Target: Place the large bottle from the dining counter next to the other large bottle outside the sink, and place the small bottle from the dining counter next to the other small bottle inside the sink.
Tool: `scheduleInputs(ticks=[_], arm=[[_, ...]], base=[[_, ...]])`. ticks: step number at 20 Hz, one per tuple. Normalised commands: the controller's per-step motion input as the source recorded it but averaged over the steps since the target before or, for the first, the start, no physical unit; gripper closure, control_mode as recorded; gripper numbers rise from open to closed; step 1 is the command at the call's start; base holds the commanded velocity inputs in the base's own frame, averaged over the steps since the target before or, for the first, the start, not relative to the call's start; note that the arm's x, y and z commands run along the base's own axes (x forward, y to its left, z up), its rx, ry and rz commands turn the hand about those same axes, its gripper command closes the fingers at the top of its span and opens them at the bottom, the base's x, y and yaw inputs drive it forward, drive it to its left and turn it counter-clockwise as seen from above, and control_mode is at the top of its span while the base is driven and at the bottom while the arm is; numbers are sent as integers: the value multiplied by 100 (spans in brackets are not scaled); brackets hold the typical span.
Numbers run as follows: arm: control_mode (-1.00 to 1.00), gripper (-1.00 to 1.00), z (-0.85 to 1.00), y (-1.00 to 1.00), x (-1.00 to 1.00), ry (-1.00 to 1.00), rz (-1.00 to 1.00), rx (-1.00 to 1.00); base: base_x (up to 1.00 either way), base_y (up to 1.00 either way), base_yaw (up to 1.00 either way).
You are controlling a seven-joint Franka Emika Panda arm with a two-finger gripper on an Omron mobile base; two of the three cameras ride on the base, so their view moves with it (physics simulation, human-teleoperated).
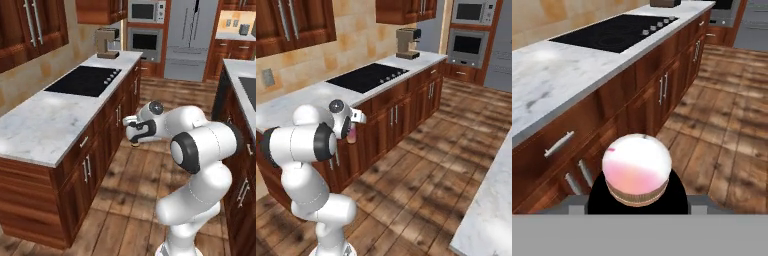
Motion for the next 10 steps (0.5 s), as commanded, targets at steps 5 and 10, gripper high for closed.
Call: scheduleInputs(ticks=[5, 10], arm=[[100, 100, 0, 0, 0, 0, 0, 0], [100, 100, 0, 0, 0, 0, 0, 0]], base=[[98, 25, -19], [92, -2, -11]])
